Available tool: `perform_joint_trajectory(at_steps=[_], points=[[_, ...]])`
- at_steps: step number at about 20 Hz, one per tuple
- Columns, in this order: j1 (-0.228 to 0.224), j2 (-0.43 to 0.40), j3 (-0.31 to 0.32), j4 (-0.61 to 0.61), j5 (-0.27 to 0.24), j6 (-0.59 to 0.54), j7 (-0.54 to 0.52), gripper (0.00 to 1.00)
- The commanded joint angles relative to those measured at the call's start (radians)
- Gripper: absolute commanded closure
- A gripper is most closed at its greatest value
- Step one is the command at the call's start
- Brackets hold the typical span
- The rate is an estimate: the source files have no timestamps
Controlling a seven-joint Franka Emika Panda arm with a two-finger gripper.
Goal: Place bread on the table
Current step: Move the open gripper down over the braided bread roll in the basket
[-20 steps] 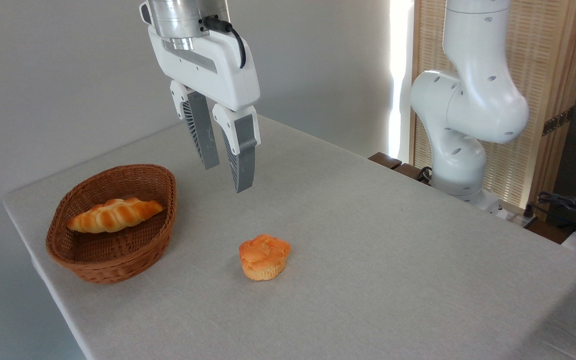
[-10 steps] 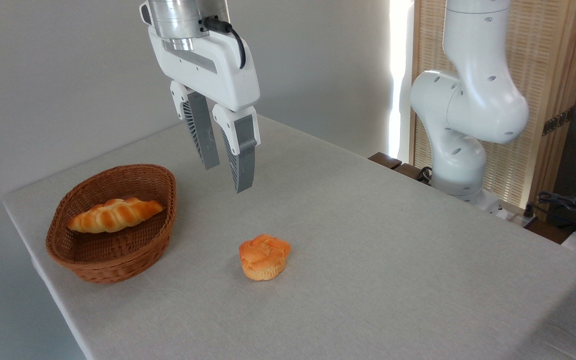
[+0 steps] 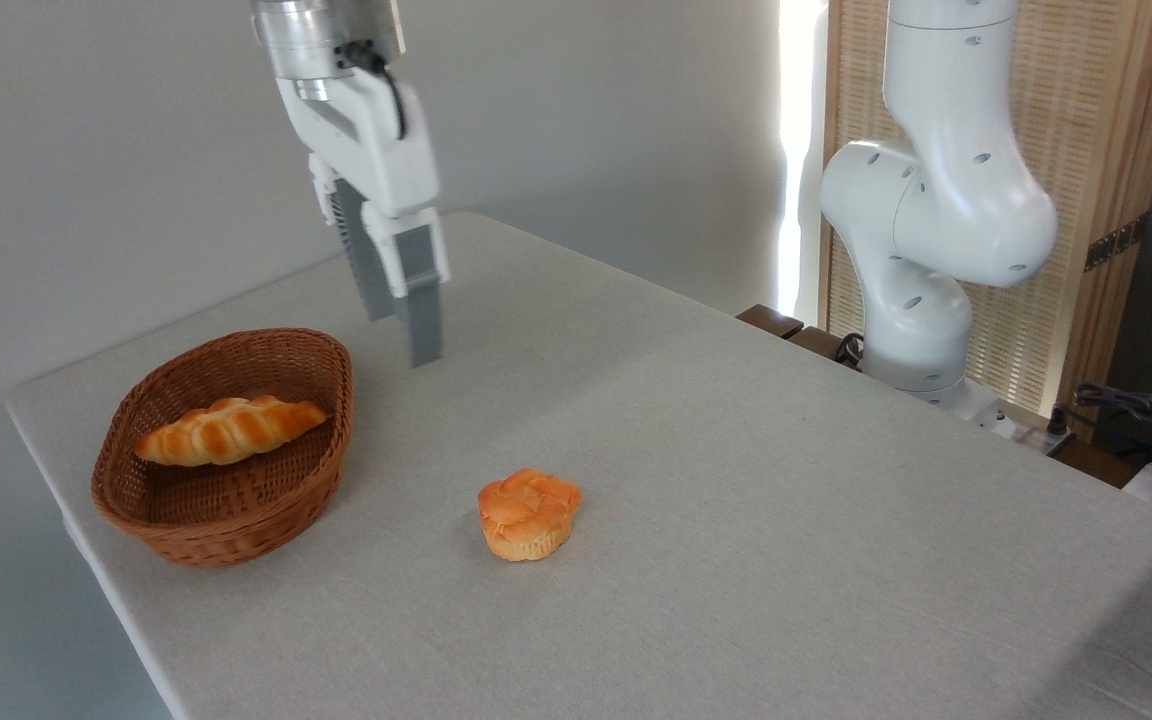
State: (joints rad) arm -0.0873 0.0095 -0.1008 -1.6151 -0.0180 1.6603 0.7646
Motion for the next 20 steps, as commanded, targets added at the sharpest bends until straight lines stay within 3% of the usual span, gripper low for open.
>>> perform_joint_trajectory(at_steps=[1,6,12,16,20], points=[[0.001,0.035,-0.071,-0.011,-0.032,0.103,-0.016,0.00],[-0.005,0.133,-0.158,-0.015,-0.167,0.315,-0.016,0.00],[-0.008,0.274,-0.258,-0.029,-0.172,0.602,-0.016,0.00],[-0.008,0.354,-0.295,-0.029,-0.149,0.713,-0.008,0.00],[-0.008,0.402,-0.319,-0.029,-0.019,0.719,-0.007,0.00]])
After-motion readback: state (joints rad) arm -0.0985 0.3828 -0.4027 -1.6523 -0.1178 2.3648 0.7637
